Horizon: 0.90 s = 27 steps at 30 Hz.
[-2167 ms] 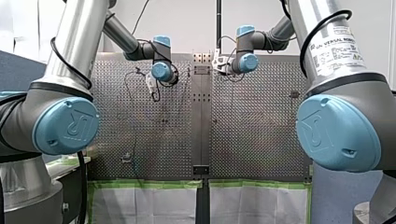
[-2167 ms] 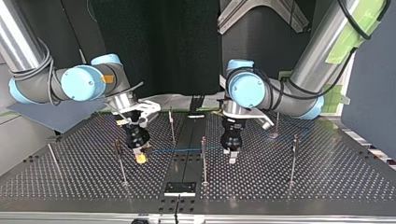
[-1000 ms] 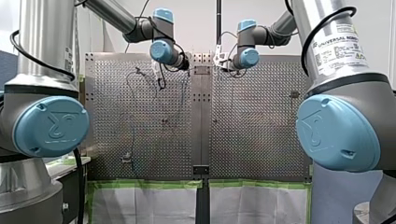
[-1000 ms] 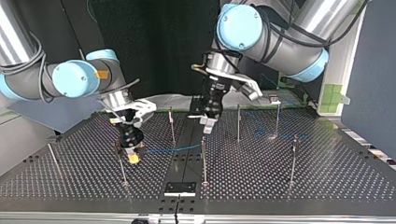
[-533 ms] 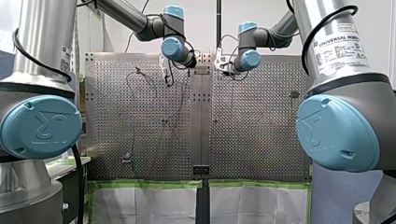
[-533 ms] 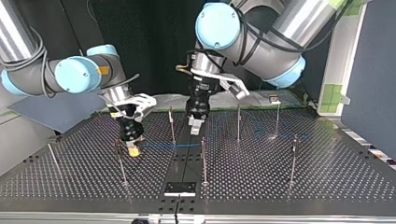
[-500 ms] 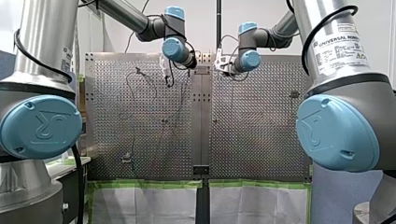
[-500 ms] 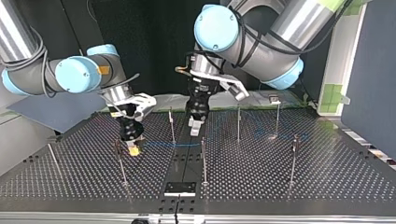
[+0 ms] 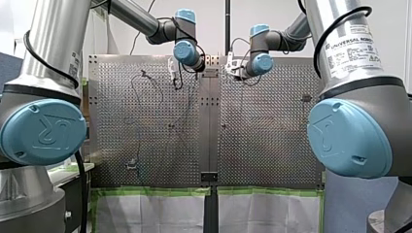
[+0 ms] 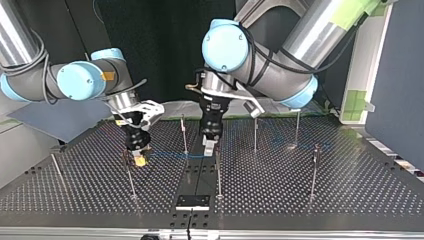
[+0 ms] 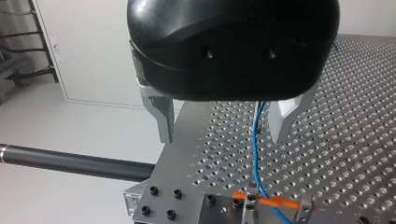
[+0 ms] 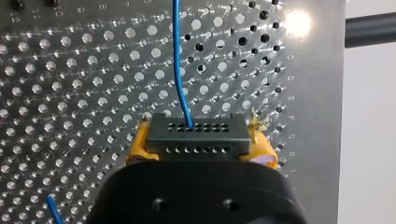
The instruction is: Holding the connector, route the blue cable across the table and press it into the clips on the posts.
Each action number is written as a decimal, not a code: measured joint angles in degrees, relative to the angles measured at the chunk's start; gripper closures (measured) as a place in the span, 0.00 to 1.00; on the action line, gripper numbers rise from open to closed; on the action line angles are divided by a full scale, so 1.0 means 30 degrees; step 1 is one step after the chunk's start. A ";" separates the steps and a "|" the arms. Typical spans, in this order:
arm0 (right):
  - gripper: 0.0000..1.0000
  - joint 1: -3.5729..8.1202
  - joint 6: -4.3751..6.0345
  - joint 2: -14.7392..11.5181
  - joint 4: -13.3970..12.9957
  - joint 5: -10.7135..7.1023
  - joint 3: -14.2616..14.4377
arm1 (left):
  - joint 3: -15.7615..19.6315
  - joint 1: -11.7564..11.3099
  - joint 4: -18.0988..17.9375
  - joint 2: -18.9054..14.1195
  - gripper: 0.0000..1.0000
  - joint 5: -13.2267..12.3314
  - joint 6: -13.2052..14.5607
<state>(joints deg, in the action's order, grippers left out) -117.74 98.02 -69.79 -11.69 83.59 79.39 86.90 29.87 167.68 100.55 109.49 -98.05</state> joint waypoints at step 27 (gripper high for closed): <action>1.00 0.0097 0.0001 0.0007 -0.0011 0.0000 -0.0002 | -0.3814 0.0547 0.1029 0.2997 0.00 0.1580 0.1162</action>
<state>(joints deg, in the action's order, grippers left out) -117.45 98.02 -69.77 -11.73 83.59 79.39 75.46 31.51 170.77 109.54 114.22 -94.56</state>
